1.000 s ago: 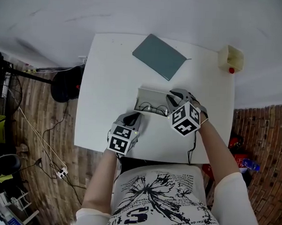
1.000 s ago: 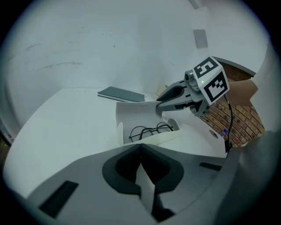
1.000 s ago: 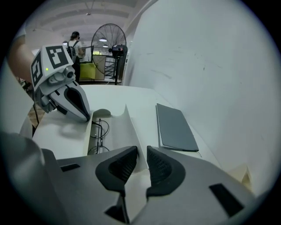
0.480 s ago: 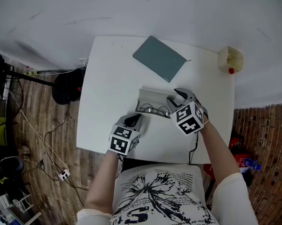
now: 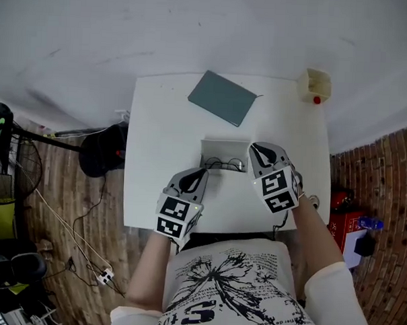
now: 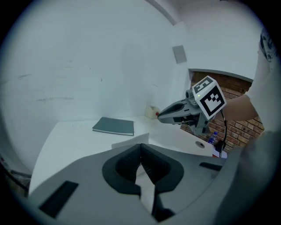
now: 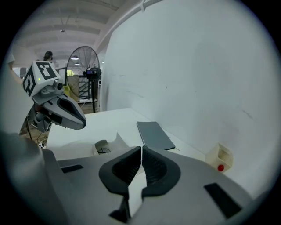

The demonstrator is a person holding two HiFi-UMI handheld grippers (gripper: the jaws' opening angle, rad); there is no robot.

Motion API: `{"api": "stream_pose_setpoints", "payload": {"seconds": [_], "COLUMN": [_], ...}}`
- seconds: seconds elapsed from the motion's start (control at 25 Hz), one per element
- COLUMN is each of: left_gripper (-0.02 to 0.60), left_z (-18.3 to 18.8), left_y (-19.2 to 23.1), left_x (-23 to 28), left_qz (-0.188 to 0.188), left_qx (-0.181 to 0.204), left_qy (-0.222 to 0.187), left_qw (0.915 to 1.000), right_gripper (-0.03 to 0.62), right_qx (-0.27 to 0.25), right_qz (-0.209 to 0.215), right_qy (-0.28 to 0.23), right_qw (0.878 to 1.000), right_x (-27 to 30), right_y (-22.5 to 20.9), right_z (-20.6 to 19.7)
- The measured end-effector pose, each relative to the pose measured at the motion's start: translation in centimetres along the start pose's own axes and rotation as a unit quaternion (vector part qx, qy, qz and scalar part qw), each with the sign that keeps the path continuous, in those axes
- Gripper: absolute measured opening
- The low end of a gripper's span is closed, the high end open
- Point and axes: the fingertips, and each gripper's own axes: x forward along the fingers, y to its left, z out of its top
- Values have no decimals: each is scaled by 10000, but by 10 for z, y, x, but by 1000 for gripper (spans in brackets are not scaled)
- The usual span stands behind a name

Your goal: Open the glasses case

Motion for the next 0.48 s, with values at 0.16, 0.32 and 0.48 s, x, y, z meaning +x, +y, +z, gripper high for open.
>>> {"api": "stream_pose_setpoints", "payload": {"seconds": [0.16,0.32,0.48], "left_gripper": [14,14,14], "left_z": [34,77,114], "left_y": [1,0,-3], "left_x": [-34,-70,-100], "left_qz": [-81,-155,-173], "left_qx": [253,581,827], "left_qy": [-320,-792,-1236], "left_qw": [9991,9950,9887], "right_gripper": [15,15,15], "right_qx": [481,645,865], "right_qz": [-364,-939,-1098], "right_qy": [-297,-959,-1444], "right_qw": [9977,9888,9796], "right_x": [-34,-75,-108], "right_y": [2,0,5], "right_z": [21,51,72]}}
